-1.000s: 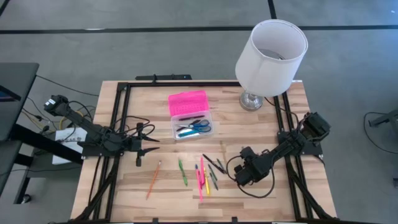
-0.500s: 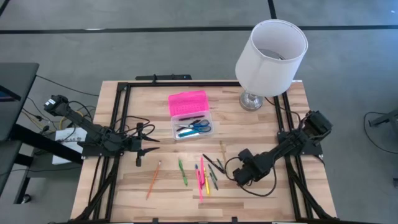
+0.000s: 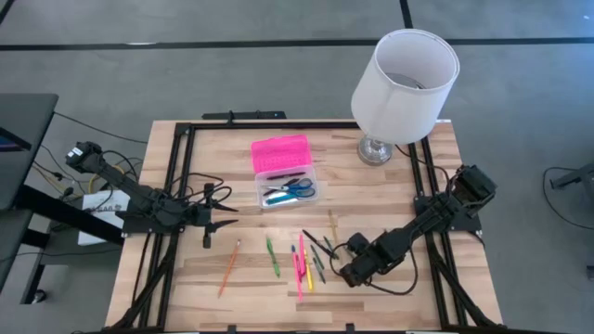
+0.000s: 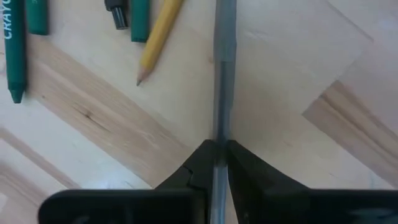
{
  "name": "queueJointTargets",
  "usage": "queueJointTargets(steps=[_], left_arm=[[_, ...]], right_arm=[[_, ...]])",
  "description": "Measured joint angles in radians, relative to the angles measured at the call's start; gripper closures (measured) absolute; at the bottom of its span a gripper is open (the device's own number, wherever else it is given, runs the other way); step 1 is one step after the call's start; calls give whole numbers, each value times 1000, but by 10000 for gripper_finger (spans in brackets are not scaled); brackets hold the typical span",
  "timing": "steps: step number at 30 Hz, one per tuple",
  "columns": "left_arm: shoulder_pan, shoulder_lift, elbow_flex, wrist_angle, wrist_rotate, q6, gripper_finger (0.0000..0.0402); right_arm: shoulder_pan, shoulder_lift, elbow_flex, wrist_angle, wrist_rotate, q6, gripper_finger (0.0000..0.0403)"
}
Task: Pick & place school supplies into a supply box
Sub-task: Put the gray pen into the pink supply box
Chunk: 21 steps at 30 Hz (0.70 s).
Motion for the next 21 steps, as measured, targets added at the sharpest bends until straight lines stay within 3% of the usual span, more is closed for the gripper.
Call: queueJointTargets(steps=[13, 21], left_arm=[[0, 0, 0, 0, 0, 0, 280], [0, 0, 0, -1, 0, 0, 280]], right_arm=[[-9, 14, 1, 29, 18, 11, 361], [-11, 62, 8, 31, 11, -3, 384]])
